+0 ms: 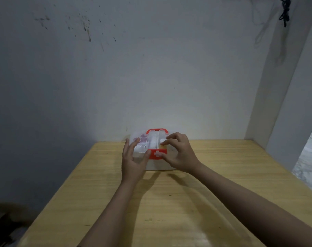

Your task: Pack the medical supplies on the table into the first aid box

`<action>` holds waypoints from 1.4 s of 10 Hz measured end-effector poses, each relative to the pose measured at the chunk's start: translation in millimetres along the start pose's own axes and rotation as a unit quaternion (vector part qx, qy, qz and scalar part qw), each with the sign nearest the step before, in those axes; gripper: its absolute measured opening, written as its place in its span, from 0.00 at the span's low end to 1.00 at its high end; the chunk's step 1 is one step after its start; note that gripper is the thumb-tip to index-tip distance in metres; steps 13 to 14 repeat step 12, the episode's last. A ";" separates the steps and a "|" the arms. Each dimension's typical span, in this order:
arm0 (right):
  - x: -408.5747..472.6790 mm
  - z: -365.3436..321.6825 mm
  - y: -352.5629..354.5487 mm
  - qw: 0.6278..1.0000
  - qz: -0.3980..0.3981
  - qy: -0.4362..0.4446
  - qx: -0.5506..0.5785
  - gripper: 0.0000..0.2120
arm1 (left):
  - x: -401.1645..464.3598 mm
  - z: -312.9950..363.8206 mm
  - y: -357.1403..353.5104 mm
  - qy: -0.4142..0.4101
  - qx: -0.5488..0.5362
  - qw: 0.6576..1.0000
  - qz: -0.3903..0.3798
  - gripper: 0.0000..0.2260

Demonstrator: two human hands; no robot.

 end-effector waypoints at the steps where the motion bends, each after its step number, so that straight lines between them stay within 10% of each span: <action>1: -2.7 2.1 -6.5 0.999 -0.003 0.008 -0.053 0.21 | 1.1 -5.0 0.8 -0.008 0.018 1.000 -0.008 0.27; 14: 37.3 -12.7 -7.1 0.985 -0.017 -0.104 -0.140 0.27 | 52.4 21.3 -17.9 0.103 0.241 0.961 -0.092 0.40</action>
Point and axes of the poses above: each hand's wrist, its own x-axis towards the middle knuckle, its own y-axis out of the back of the hand, z = x × y, the point moved 3 cm from there along x, towards the middle knuckle, and after that the axes turned 3 degrees about y, right-handed, at the moved point
